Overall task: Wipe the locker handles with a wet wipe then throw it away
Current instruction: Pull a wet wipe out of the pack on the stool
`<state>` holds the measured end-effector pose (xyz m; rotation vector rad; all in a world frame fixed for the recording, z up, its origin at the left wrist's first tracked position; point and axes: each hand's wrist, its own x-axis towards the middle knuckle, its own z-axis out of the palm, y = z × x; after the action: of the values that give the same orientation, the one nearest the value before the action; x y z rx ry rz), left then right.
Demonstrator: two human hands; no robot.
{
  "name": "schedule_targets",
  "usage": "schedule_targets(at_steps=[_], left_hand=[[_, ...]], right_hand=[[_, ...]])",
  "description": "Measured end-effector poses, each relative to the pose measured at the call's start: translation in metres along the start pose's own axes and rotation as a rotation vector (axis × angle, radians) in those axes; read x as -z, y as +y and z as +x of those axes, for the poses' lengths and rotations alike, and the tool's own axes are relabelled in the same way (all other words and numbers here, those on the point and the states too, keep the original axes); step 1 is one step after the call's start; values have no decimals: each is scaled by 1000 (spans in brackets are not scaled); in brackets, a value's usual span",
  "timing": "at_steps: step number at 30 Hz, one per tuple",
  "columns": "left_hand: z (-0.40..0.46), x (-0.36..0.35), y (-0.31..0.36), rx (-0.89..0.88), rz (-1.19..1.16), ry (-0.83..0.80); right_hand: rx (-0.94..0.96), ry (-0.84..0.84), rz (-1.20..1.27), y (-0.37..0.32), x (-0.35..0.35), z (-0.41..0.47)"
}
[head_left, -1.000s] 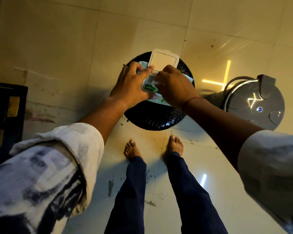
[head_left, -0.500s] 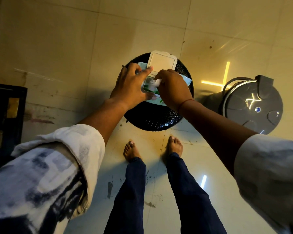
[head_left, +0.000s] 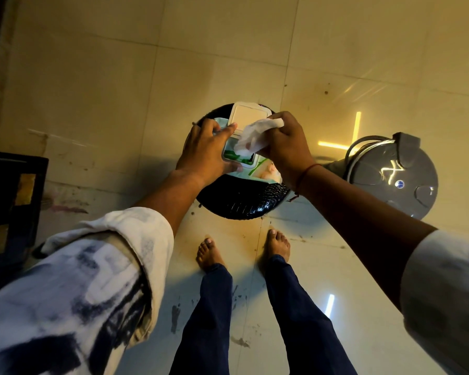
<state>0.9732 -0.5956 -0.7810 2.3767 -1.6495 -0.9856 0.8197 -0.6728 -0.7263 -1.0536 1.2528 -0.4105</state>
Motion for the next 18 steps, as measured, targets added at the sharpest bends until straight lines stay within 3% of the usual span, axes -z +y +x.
schedule_targets(at_steps=[8,18], left_hand=[[-1,-1,2,6,22,3],[-2,-5,-1,7,42,3]], right_hand=[[-124,123,212,-10,5,-4],[-143,125,433,-25,3,-1]])
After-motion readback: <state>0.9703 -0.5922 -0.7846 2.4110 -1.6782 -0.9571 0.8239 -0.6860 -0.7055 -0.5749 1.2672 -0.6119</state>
